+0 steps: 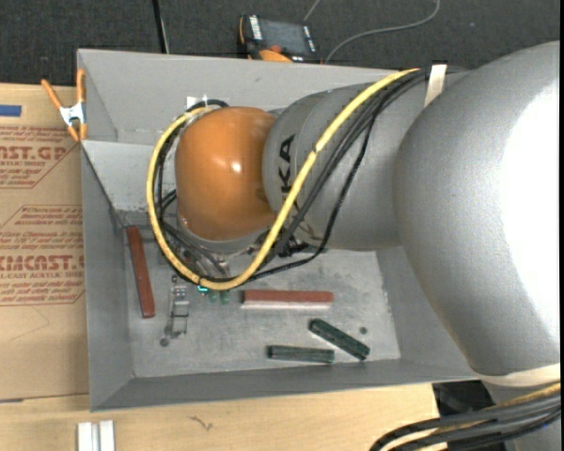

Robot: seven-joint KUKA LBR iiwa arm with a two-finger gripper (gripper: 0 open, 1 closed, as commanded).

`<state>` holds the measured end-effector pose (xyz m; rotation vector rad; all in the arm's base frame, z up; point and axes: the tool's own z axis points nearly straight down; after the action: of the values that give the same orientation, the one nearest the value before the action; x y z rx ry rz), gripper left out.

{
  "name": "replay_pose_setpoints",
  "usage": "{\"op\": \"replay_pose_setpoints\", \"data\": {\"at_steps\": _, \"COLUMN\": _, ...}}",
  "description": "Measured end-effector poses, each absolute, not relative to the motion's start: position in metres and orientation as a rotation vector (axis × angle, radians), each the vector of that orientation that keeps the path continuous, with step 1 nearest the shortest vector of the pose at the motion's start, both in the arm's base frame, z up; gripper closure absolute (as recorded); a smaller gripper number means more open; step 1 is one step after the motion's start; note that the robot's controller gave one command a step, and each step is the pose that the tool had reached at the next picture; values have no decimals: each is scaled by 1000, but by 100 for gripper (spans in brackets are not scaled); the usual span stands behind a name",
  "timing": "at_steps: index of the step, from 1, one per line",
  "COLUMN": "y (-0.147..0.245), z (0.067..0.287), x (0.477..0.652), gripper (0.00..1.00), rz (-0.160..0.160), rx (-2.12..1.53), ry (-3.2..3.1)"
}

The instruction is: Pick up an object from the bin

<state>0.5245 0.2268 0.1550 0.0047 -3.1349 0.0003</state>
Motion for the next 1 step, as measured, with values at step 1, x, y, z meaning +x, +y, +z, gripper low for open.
{"op": "replay_pose_setpoints", "data": {"at_steps": 1, "y": 129, "z": 179, "x": 567, "gripper": 0, "rz": 5, "rx": 59, "ry": -3146}}
